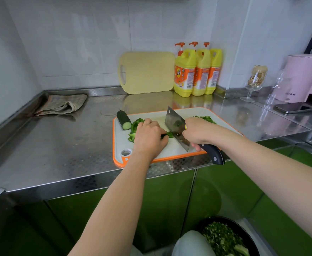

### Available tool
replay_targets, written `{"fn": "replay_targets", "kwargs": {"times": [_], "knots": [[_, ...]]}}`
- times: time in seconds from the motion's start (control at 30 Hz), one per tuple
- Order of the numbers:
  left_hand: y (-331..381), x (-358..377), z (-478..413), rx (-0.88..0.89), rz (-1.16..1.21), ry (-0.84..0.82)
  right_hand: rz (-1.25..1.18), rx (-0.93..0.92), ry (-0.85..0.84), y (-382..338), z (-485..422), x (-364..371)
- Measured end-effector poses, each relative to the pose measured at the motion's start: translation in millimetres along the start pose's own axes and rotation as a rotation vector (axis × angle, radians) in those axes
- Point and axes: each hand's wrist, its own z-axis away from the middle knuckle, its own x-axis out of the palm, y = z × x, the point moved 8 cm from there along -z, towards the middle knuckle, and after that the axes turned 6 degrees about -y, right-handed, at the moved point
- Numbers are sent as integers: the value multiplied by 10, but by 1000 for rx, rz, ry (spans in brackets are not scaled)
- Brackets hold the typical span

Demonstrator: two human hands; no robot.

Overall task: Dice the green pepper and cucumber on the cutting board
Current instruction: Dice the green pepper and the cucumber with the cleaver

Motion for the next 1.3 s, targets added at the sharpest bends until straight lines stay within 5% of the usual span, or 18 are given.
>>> {"fn": "replay_targets", "kwargs": {"times": [0.43, 1.0, 1.3], "knots": [[0, -33, 14, -5, 39, 10, -195, -7, 149, 15, -61, -20], [7, -21, 25, 12, 51, 22, -26, 27, 5, -76, -6, -35], [1, -54, 31, 11, 27, 81, -224, -18, 151, 13, -51, -17]]}}
